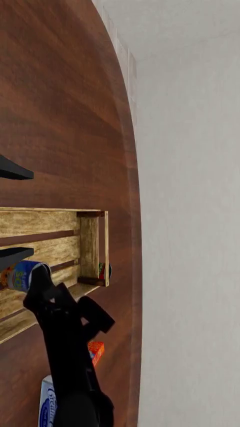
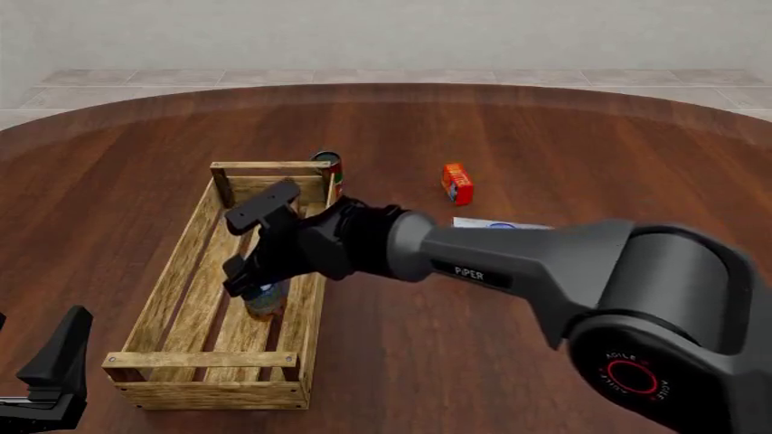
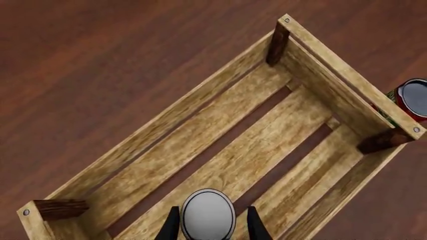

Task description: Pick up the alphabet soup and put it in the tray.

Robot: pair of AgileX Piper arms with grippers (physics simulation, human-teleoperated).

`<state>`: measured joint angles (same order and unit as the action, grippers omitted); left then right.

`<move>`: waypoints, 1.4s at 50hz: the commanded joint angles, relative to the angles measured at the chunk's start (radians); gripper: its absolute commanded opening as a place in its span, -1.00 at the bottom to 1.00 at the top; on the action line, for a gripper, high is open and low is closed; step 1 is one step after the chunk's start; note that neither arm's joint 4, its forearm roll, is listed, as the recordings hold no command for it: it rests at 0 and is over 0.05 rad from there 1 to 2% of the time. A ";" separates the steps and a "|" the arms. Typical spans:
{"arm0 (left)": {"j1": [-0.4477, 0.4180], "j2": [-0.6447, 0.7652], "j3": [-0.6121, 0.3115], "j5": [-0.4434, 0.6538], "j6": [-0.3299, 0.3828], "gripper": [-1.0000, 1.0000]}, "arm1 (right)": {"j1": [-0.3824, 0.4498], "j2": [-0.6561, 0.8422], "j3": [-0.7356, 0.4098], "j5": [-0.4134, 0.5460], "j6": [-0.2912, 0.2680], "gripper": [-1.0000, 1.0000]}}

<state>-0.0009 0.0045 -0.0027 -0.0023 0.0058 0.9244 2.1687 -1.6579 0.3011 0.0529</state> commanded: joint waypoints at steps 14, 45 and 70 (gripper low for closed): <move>0.000 0.000 0.000 0.000 0.000 1.00 | 0.013 -0.117 0.075 -0.002 -0.011 1.00; 0.000 0.000 0.000 0.000 0.000 1.00 | 0.003 -0.342 0.276 -0.037 -0.010 1.00; 0.000 0.000 0.000 0.000 0.000 1.00 | -0.049 -0.595 0.550 -0.132 0.022 1.00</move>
<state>-0.0008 0.0045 -0.0027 -0.0023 0.0058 0.8959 1.6712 -1.2149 0.2124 0.0570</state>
